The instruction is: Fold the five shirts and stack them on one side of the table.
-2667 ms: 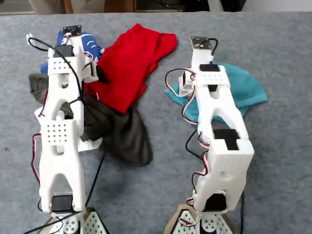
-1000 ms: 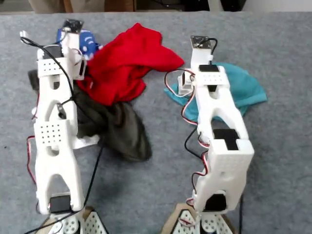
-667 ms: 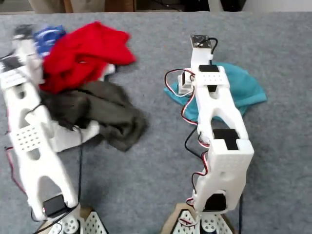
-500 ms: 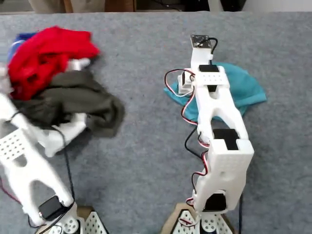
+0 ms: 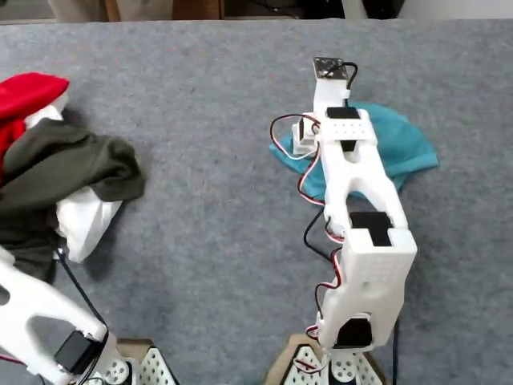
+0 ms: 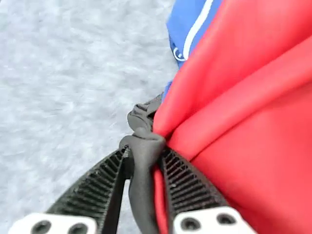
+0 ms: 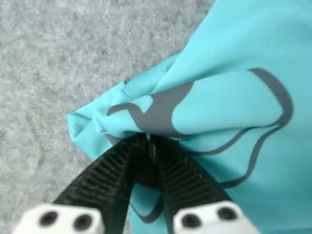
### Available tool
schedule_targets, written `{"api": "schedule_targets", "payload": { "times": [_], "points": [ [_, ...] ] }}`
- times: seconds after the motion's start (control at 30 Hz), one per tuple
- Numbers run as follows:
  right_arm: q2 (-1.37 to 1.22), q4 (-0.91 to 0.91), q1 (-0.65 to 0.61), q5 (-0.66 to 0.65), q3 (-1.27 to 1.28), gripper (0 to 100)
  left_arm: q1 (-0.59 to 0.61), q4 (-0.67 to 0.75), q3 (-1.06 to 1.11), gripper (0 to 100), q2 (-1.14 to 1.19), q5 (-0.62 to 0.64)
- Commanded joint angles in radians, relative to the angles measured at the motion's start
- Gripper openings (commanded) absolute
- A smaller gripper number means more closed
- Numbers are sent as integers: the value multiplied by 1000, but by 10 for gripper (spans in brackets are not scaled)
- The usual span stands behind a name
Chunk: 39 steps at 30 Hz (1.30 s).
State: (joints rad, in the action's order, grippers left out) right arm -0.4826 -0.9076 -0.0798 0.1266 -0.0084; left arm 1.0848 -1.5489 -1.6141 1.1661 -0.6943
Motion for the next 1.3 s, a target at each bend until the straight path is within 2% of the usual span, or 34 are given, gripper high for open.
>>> {"api": "schedule_targets", "payload": {
  "times": [0.0,0.17,0.23,0.33,0.43,0.53,0.7,0.83,0.93,1.1,1.27],
  "points": [
    [-2,26,-10,-11,-2,4,48,-9,-55,20,-137,-5],
    [15,11,-18,-11,-5,4,23,-68,-58,22,-189,-5],
    [45,-32,-27,-11,-12,4,-2,-126,-58,61,-226,-3],
    [87,-121,-41,-11,-47,4,-35,-206,-55,243,-282,63],
    [114,-192,-56,-11,-96,4,-61,-212,-54,455,-321,92],
    [139,-275,-73,-11,-165,4,-92,-212,-54,565,-383,110],
    [170,-434,-91,-11,-285,4,-173,-213,-48,562,-458,129],
    [196,-549,-91,-54,-355,4,-261,-213,78,535,-515,130],
    [236,-617,-91,-123,-386,4,-324,-213,259,464,-585,161],
    [315,-647,-87,-245,-389,4,-439,-212,629,336,-707,322],
    [343,-647,-90,-270,-389,4,-569,-203,987,283,-713,356]
  ]
}}
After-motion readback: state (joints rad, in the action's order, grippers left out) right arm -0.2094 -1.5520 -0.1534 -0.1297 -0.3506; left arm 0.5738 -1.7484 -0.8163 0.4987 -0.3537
